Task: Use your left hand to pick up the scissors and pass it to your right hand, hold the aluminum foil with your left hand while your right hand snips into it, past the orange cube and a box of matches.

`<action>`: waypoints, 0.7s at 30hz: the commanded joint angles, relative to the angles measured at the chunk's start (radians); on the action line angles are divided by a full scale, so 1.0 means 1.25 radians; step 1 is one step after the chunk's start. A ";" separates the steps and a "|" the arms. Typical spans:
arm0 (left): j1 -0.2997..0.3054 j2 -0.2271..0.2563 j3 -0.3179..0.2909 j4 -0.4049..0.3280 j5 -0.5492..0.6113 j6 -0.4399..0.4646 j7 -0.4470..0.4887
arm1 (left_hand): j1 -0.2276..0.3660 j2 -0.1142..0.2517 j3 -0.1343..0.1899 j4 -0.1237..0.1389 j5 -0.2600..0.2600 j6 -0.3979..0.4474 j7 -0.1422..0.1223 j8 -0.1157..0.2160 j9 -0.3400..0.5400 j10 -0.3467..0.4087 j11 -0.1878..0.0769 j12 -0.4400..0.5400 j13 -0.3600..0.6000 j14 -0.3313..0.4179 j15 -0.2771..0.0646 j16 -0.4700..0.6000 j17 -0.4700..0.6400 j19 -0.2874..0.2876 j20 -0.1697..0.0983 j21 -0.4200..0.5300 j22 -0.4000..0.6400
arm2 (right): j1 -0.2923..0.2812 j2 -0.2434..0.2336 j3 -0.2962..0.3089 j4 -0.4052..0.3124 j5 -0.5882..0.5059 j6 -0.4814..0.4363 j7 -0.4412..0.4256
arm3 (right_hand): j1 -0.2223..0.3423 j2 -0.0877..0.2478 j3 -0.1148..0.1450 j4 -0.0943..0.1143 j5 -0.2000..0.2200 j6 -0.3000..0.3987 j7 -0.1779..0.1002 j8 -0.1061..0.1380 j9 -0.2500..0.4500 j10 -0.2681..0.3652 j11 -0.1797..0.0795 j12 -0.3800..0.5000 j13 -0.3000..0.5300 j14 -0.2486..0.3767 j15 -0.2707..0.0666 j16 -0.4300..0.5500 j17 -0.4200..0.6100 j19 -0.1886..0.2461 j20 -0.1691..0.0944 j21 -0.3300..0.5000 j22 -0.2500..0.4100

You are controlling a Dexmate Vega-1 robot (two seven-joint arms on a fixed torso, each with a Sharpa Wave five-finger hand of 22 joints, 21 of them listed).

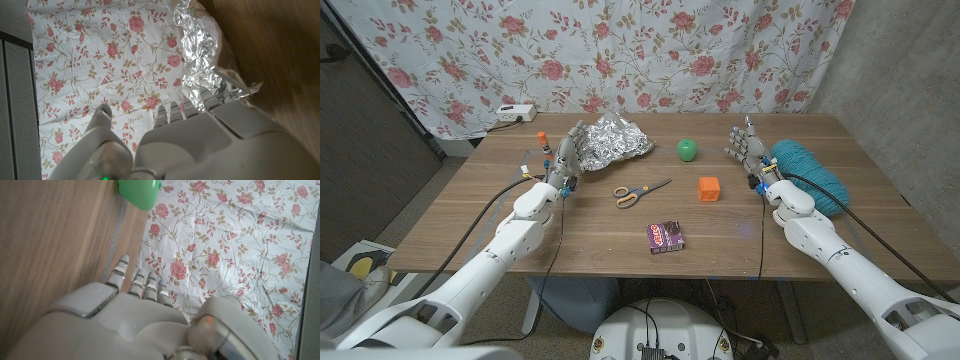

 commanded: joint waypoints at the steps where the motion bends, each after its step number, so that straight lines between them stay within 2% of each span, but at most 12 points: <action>1: 0.018 0.004 -0.014 -0.015 -0.008 -0.002 -0.006 | 0.009 0.001 0.006 0.001 0.003 0.001 -0.007 0.007 0.002 -0.002 0.001 0.006 0.001 0.000 0.004 0.004 0.002 0.001 0.006 0.004 0.002 | -0.011 -0.016 -0.005 -0.028 -0.003 -0.016 -0.018 | 0.007 -0.001 -0.005 0.001 0.003 0.001 0.007 0.004 0.002 0.004 0.002 0.005 0.001 -0.002 0.010 0.005 0.002 0.000 0.004 0.004 0.003; 3: 0.018 0.009 -0.016 -0.020 -0.002 0.000 -0.004 | 0.010 0.001 0.006 0.001 0.003 0.001 -0.007 0.007 0.002 -0.001 0.001 0.006 0.001 0.000 0.004 0.004 0.002 0.001 0.006 0.004 0.002 | -0.011 -0.019 -0.005 -0.031 0.005 -0.018 -0.005 | 0.008 -0.001 -0.004 0.001 0.003 0.000 0.006 0.004 0.002 0.004 0.002 0.005 0.001 -0.002 0.010 0.005 0.002 0.000 0.004 0.004 0.003; 5: 0.022 0.014 -0.018 -0.028 0.001 0.001 -0.005 | 0.010 0.002 0.006 0.001 0.003 0.001 -0.007 0.007 0.002 -0.001 0.001 0.006 0.001 -0.001 0.004 0.004 0.002 0.001 0.006 0.004 0.002 | -0.009 -0.001 0.002 -0.014 0.041 -0.012 0.021 | 0.009 0.001 -0.003 0.000 0.003 -0.001 0.005 0.003 0.002 0.005 0.002 0.006 0.001 -0.003 0.011 0.005 0.002 0.001 0.004 0.004 0.003; 9: 0.040 0.026 -0.027 -0.045 0.014 -0.009 0.005 | 0.011 0.002 0.006 0.000 0.002 0.000 -0.007 0.007 0.002 -0.002 0.003 0.006 0.001 -0.002 0.006 0.004 0.002 -0.001 0.005 0.004 0.002 | -0.011 -0.009 -0.002 -0.027 0.029 -0.021 0.003 | 0.010 0.003 -0.002 0.000 0.002 0.000 0.005 0.004 0.002 0.005 0.004 0.006 0.001 -0.003 0.012 0.005 0.002 0.000 0.005 0.004 0.003; 13: 0.045 0.033 -0.037 -0.045 -0.007 0.001 -0.017 | 0.011 0.003 0.006 0.000 0.002 0.000 -0.006 0.007 0.002 -0.001 0.002 0.006 0.001 -0.004 0.006 0.003 0.002 -0.001 0.004 0.004 0.002 | -0.017 -0.017 -0.002 -0.047 0.027 -0.028 -0.008 | 0.012 0.004 -0.001 -0.001 0.002 0.000 0.005 0.004 0.002 0.006 0.003 0.006 0.001 -0.004 0.013 0.005 0.002 0.000 0.005 0.004 0.003; 15: 0.047 0.042 -0.038 -0.053 0.000 0.005 -0.016 | 0.012 0.003 0.006 -0.001 0.002 -0.003 -0.009 0.006 0.002 -0.004 0.003 0.005 0.001 -0.006 0.005 0.003 0.002 0.002 0.013 0.005 0.002 | -0.014 -0.030 -0.005 -0.053 0.029 -0.039 0.012 | 0.013 0.004 -0.001 -0.001 0.002 0.000 0.006 0.004 0.002 0.005 0.004 0.006 0.001 -0.006 0.013 0.004 0.002 0.000 0.005 0.004 0.003; 21: 0.058 0.079 -0.028 -0.105 0.074 0.030 0.029 | 0.013 0.002 0.005 -0.002 0.001 -0.013 -0.010 0.003 0.002 -0.008 0.005 0.004 0.001 -0.011 0.009 0.002 0.003 0.007 0.023 0.007 0.002 | -0.014 -0.027 -0.006 -0.062 0.018 -0.038 -0.013 | 0.020 0.008 0.003 -0.005 0.001 -0.003 0.004 0.003 0.002 -0.003 0.002 0.003 0.001 -0.012 0.010 0.002 0.002 -0.003 0.005 0.004 0.002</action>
